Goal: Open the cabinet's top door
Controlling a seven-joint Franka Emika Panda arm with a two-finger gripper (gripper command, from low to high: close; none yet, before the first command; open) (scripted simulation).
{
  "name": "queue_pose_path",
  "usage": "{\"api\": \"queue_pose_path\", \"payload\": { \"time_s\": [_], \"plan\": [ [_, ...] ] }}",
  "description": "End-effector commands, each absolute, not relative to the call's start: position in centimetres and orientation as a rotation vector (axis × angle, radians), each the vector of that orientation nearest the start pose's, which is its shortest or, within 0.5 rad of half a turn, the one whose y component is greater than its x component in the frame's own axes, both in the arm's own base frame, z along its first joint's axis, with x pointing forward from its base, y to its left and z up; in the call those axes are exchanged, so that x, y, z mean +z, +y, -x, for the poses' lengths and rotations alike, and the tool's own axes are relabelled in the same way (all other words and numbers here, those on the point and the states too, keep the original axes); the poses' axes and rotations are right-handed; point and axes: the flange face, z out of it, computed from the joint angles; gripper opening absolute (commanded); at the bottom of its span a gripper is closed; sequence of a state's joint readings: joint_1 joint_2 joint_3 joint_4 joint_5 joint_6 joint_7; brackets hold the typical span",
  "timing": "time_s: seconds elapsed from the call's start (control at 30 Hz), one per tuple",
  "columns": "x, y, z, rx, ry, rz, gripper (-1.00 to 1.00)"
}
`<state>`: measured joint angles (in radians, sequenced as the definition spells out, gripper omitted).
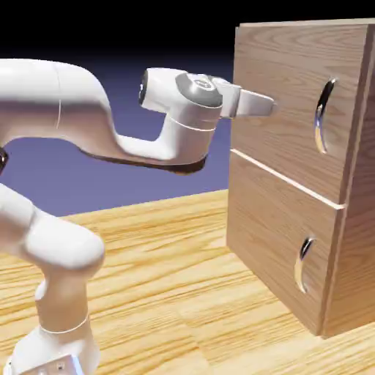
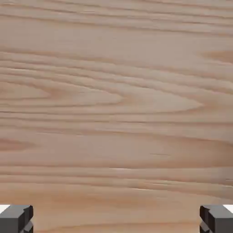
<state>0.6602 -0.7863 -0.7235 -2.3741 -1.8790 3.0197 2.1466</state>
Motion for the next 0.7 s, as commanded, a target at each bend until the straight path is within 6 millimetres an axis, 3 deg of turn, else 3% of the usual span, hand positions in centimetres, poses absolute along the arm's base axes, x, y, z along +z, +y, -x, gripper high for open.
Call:
{"api": "queue_pose_path", "payload": {
  "time_s": [0.0, 0.27, 0.57, 0.63, 0.67],
  "plan": [
    [61.5, -3.5, -38.6, -1.632, 0.696, 1.939, 0.00],
    [60.5, -7.2, -39.9, -1.689, 0.691, 1.846, 0.00],
    [57.9, -12.0, -42.2, -1.733, 0.688, 1.764, 0.00],
    [57.9, -12.1, -42.2, -1.733, 0.688, 1.763, 0.00],
    [57.9, -12.2, -43.2, -1.732, 0.689, 1.762, 0.00]
  ]
}}
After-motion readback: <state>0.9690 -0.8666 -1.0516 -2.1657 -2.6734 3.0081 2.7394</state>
